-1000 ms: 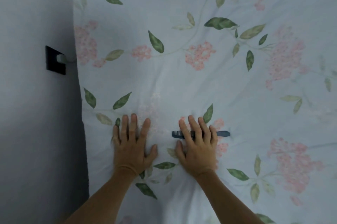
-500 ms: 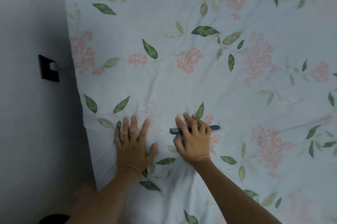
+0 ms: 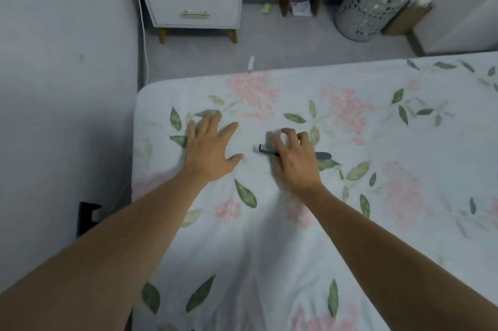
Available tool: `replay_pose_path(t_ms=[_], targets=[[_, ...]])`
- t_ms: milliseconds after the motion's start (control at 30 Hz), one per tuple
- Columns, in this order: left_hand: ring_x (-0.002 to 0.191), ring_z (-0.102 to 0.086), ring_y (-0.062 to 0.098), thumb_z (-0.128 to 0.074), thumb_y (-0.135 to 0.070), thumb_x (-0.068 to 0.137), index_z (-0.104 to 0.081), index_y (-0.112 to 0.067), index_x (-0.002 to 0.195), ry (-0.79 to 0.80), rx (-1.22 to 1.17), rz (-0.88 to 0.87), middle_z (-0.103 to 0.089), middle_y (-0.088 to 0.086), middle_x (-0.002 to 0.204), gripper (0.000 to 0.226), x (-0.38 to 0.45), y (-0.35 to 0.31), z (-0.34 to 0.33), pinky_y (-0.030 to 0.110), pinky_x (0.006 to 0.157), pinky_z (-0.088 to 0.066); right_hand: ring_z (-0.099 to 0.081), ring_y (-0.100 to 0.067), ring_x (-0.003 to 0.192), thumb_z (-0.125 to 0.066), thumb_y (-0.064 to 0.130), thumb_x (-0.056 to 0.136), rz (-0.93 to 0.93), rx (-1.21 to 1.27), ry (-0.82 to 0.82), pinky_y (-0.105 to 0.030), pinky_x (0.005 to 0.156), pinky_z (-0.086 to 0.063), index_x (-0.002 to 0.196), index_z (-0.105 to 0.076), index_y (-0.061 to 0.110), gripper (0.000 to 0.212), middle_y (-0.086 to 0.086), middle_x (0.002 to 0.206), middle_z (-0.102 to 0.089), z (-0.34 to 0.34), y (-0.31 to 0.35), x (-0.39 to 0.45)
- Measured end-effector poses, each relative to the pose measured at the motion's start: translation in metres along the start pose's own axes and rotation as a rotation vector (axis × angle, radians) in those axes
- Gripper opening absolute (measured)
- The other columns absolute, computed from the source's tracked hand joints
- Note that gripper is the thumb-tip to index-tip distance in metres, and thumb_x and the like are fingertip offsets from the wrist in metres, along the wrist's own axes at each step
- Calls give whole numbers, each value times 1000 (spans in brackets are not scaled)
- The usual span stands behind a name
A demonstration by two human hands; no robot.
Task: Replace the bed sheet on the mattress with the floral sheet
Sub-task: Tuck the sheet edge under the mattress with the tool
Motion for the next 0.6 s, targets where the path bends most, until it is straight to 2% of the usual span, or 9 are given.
replay_pose_path(t_ms=[67,100,167,267,333,367,467,500,600], targets=[[158,-9,32,-39,-83,86,-24,-38,161,8,15,-17,-14,11,171,89,49,7,-11,60,126,-7,-43,-34,118,-51,35,91,-49,-49,-33,-46,90,-40,143,-50,28,53,-3,144,-47,-10,-18,42],[158,-9,33,-34,-84,87,-22,-38,161,-17,27,-12,-13,12,171,88,65,7,-16,60,125,-8,-43,-33,122,-50,36,90,-78,-36,-64,-47,93,-38,144,-51,30,54,-1,145,-48,-18,-27,53],[150,-26,34,-34,-76,91,-31,-35,158,-132,75,-3,-29,12,162,79,79,5,-21,60,121,-18,-43,-29,129,-51,35,87,-107,36,-117,-45,98,-35,144,-55,30,58,1,144,-50,-33,-37,60],[116,-49,31,-45,-62,90,-55,-24,132,-252,66,-31,-54,7,124,58,106,-2,-8,51,96,-37,-43,-29,131,-56,32,85,-122,102,-106,-45,101,-33,145,-57,30,60,-1,144,-50,-42,-42,65],[106,-52,32,-49,-58,86,-59,-18,115,-239,20,-64,-58,7,110,50,151,-7,10,47,85,-39,-43,-30,132,-57,31,85,-153,117,-60,-46,103,-33,146,-55,29,61,-2,146,-49,-41,-44,67],[107,-52,33,-50,-59,85,-58,-18,115,-209,17,-70,-58,8,111,52,176,-8,15,47,83,-40,-43,-31,133,-57,32,85,-165,125,-29,-47,105,-33,147,-54,29,62,-3,147,-48,-41,-45,67],[117,-49,35,-48,-62,86,-51,-19,136,-93,38,-75,-52,14,128,66,226,-15,4,50,92,-42,-43,-33,135,-57,32,83,-179,164,9,-49,107,-32,146,-56,29,63,-4,148,-48,-44,-43,66],[115,-50,36,-46,-61,88,-51,-18,137,-61,59,-86,-53,15,127,65,232,-21,-4,51,93,-42,-44,-33,135,-58,32,82,-180,168,3,-50,107,-33,145,-57,29,63,-4,147,-50,-45,-44,68],[89,-57,37,-46,-51,94,-61,-13,111,-59,38,-92,-62,14,96,44,237,-30,-21,49,77,-43,-44,-35,136,-60,33,82,-186,167,28,-52,107,-34,146,-56,30,65,-5,148,-51,-52,-50,71]])
Point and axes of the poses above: each hand's wrist, its own x-axis towards the middle knuckle, its own z-axis out of the back of the hand, y = z × x, the point moved 6 cm from there along x, towards the middle knuckle
